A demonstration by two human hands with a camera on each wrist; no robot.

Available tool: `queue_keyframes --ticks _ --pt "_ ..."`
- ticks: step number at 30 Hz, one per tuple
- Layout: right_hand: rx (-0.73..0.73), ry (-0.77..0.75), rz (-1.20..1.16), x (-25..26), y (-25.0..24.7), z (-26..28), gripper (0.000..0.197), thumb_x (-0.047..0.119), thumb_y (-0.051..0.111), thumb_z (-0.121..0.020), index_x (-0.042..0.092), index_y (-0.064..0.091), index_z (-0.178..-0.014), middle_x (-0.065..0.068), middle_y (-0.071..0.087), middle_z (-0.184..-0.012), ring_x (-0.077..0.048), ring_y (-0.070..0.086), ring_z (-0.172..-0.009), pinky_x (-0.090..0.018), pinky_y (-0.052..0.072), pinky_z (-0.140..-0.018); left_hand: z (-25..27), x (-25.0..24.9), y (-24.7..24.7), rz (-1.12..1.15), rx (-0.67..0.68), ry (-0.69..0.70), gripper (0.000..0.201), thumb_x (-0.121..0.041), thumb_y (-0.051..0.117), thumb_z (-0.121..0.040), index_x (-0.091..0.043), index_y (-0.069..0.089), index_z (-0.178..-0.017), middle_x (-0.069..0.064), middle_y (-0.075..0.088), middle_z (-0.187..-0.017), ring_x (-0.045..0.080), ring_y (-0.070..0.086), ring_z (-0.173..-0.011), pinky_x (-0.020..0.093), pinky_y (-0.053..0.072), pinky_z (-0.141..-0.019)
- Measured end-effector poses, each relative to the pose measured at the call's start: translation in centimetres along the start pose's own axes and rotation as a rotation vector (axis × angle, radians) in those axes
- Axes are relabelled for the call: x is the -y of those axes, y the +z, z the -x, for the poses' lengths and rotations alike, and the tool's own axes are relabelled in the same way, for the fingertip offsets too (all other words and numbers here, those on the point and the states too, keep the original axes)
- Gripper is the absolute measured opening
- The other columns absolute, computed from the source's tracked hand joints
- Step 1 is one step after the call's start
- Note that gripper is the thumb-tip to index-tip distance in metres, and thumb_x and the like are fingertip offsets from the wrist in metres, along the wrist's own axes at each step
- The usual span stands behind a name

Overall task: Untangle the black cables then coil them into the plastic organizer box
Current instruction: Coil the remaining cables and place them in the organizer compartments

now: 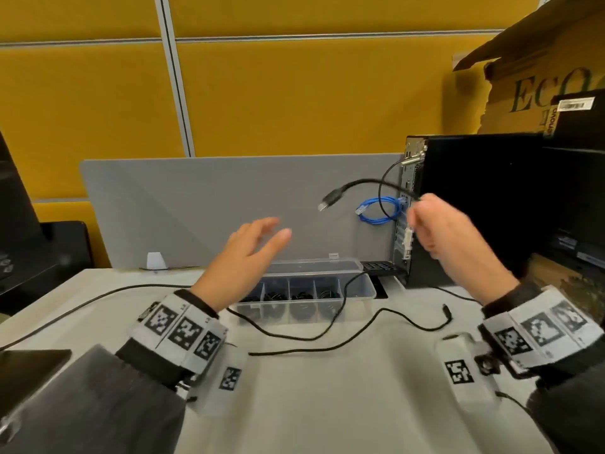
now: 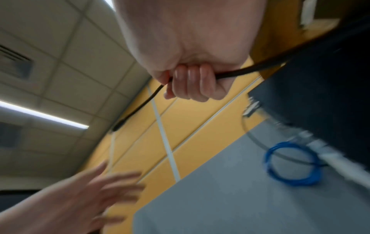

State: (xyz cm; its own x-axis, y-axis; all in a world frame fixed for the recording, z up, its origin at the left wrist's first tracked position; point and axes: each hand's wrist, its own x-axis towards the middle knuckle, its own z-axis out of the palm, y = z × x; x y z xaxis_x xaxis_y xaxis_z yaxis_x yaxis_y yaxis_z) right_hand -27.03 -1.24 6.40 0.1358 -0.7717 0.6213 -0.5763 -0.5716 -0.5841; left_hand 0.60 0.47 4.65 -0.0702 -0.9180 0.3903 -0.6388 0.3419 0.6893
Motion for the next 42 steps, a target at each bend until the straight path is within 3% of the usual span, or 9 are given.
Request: queue_keyframes --ticks 3,6,12,17,23,31,35,38,42 --pt "0.212 -0.217 -0.045 3.1 3.2 1.6 0.029 0.027 0.029 -0.1 0.018 0.046 -0.08 0.003 0.038 -0.061 -0.005 0.038 -0.052 -0.017 0.033 -0.049 0.6 -3.7 1.2 0.043 -0.18 0.278 0.077 -0.064 0.047 -0.082 -0.037 0.01 -0.144 -0.013 0.02 -0.148 0.006 0.02 -0.138 0.039 0.019 -0.113" --pt "0.3 -0.285 0.007 3.2 4.3 1.9 0.028 0.036 0.027 -0.097 0.02 0.046 -0.085 0.004 0.042 -0.06 -0.007 0.041 -0.053 -0.018 0.035 -0.052 0.8 -4.6 0.8 -0.023 -0.107 0.45 0.055 -0.05 0.055 -0.085 -0.027 0.036 -0.132 -0.007 0.051 -0.129 0.005 0.05 -0.118 0.034 0.039 -0.101" --pt "0.148 -0.277 0.238 0.5 3.3 1.0 0.026 0.032 0.033 -0.097 0.017 0.055 -0.097 0.019 0.041 -0.06 0.013 0.05 -0.068 -0.007 0.038 -0.06 1.2 -3.9 -0.8 0.789 0.459 -0.082 0.03 -0.026 0.045 -0.087 -0.004 0.059 -0.101 0.008 0.064 -0.074 0.018 0.058 -0.053 0.032 0.056 -0.063" --pt "0.061 -0.253 0.346 -0.9 3.8 0.3 0.038 0.043 0.029 -0.094 0.029 0.056 -0.117 0.011 0.062 -0.093 0.0 0.055 -0.081 -0.012 0.041 -0.068 1.1 -3.8 0.5 0.806 0.495 -0.135 0.026 -0.03 0.043 -0.093 -0.009 0.057 -0.088 -0.004 0.027 -0.054 0.007 0.02 -0.042 0.018 0.024 -0.04" --pt "0.029 -0.142 0.147 -0.4 6.8 0.1 0.035 0.028 0.033 -0.1 0.026 0.049 -0.13 0.008 0.057 -0.075 -0.003 0.052 -0.066 -0.018 0.041 -0.062 0.8 -4.4 2.8 1.006 0.316 0.03 0.033 -0.026 0.039 -0.089 -0.009 0.062 -0.107 -0.006 0.025 -0.053 0.008 0.024 -0.047 0.02 0.038 -0.048" --pt "0.846 -0.187 0.126 2.0 8.9 3.5 0.035 0.038 0.029 -0.1 0.021 0.056 -0.114 0.008 0.062 -0.101 -0.003 0.056 -0.089 -0.023 0.044 -0.084 -1.0 -1.0 3.5 0.844 -0.105 0.069 0.026 -0.014 0.036 -0.098 -0.012 0.057 -0.113 0.001 0.065 -0.116 0.012 0.061 -0.111 0.024 0.046 -0.098" --pt "0.613 -0.27 0.3 2.8 7.3 3.1 0.034 0.049 0.033 -0.094 0.03 0.06 -0.087 0.011 0.055 -0.066 0.0 0.045 -0.058 -0.027 0.042 -0.065 -0.9 0.7 4.0 0.03 0.178 0.144 0.024 -0.022 0.034 -0.1 -0.019 0.057 -0.101 -0.001 0.07 -0.09 0.009 0.067 -0.081 0.028 0.052 -0.08" --pt "0.278 -0.262 0.281 2.2 5.3 1.5 0.042 0.063 0.033 -0.081 0.033 0.062 -0.083 0.013 0.062 -0.067 -0.001 0.053 -0.061 -0.023 0.044 -0.057 -0.1 0.2 3.5 0.404 0.596 0.043 0.037 -0.024 0.027 -0.1 -0.009 0.057 -0.085 0.001 0.062 -0.053 0.015 0.05 -0.043 0.021 0.041 -0.054" --pt "0.245 -0.187 0.308 0.3 5.2 -0.3 0.028 0.047 0.035 -0.092 0.029 0.056 -0.09 0.013 0.049 -0.059 -0.001 0.048 -0.055 -0.02 0.032 -0.053 0.2 -1.8 2.7 1.004 0.482 0.016 0.042 -0.029 0.036 -0.093 -0.002 0.066 -0.083 0.001 0.058 -0.047 0.008 0.038 -0.034 0.014 0.033 -0.046"
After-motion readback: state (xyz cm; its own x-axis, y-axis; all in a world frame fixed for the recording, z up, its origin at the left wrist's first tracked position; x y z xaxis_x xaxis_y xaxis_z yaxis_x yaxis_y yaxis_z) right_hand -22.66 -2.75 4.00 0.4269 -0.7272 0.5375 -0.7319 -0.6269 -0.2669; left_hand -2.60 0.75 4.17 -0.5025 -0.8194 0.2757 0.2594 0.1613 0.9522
